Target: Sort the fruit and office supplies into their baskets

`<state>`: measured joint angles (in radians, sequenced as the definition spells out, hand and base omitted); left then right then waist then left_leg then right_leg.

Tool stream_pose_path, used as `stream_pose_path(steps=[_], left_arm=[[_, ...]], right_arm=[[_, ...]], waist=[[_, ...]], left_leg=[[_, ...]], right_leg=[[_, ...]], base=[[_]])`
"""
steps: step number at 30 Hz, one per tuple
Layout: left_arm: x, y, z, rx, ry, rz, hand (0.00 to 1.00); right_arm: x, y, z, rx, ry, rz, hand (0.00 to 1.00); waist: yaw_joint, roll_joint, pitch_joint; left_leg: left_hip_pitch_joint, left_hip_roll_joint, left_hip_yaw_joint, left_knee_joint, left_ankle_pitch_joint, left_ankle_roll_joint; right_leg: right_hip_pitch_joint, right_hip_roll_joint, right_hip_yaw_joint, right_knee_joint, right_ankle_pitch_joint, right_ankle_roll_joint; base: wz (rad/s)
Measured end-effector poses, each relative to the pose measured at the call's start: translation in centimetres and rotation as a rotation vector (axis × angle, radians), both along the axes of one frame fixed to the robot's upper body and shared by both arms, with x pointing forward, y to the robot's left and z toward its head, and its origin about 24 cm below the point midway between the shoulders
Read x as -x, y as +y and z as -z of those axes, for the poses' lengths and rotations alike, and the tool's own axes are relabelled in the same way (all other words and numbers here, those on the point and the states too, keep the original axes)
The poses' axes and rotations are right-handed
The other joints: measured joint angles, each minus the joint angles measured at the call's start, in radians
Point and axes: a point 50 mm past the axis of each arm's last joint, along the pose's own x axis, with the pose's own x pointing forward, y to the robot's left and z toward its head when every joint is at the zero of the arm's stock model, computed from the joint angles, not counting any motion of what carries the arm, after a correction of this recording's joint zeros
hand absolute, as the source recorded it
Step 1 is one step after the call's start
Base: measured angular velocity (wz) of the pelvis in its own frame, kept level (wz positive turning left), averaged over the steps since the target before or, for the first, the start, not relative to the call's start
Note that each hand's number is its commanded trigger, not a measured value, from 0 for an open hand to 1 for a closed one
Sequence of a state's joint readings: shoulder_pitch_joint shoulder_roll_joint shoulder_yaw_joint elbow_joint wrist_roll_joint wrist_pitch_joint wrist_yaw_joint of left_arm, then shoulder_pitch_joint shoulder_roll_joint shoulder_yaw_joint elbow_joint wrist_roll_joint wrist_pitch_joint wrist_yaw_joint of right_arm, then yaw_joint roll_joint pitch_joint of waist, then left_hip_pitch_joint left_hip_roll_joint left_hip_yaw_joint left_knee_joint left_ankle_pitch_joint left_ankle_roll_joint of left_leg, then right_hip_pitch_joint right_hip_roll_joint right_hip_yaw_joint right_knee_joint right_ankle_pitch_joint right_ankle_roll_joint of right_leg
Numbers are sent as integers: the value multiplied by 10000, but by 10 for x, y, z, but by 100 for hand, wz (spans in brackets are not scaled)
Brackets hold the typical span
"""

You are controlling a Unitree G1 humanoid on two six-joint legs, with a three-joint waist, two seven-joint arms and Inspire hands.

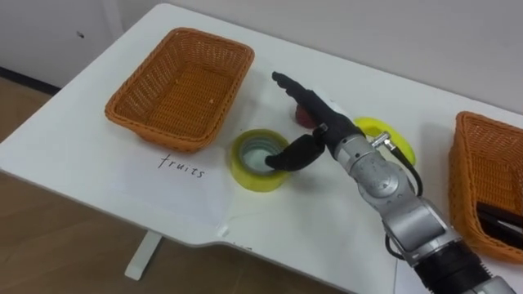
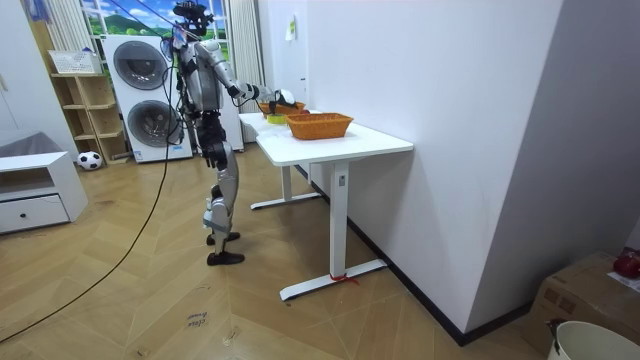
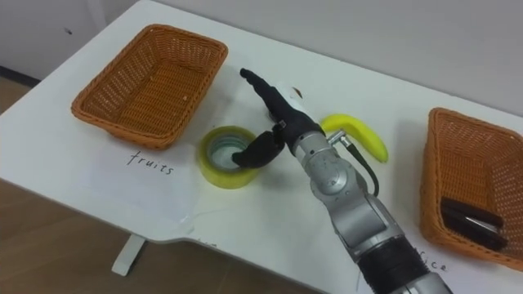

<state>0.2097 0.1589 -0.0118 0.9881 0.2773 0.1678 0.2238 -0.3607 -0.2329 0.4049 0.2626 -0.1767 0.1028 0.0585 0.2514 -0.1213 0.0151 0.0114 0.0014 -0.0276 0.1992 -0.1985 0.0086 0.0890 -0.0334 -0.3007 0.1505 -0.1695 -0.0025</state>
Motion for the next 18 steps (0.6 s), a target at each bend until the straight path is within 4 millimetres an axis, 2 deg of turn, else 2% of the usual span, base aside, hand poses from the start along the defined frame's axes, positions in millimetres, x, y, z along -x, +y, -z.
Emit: stream_pose_path(steps=[11, 18], left_arm=[[-9, -2, -1, 54, -326, -3, 0], [-12, -4, -1, 116, -455, -20, 0]], right_arm=[[2, -1, 16, 278, 517, 201, 0], [2, -1, 18, 609, 471, 210, 0]], waist=[[5, 106, -35], [29, 96, -56]], left_leg=[[14, 2, -12, -31, 0, 0], [9, -2, -39, -94, 1, -2]], right_leg=[[1, 2, 18, -2, 0, 0], [9, 7, -18, -1, 0, 0]], base=[[0], [0]])
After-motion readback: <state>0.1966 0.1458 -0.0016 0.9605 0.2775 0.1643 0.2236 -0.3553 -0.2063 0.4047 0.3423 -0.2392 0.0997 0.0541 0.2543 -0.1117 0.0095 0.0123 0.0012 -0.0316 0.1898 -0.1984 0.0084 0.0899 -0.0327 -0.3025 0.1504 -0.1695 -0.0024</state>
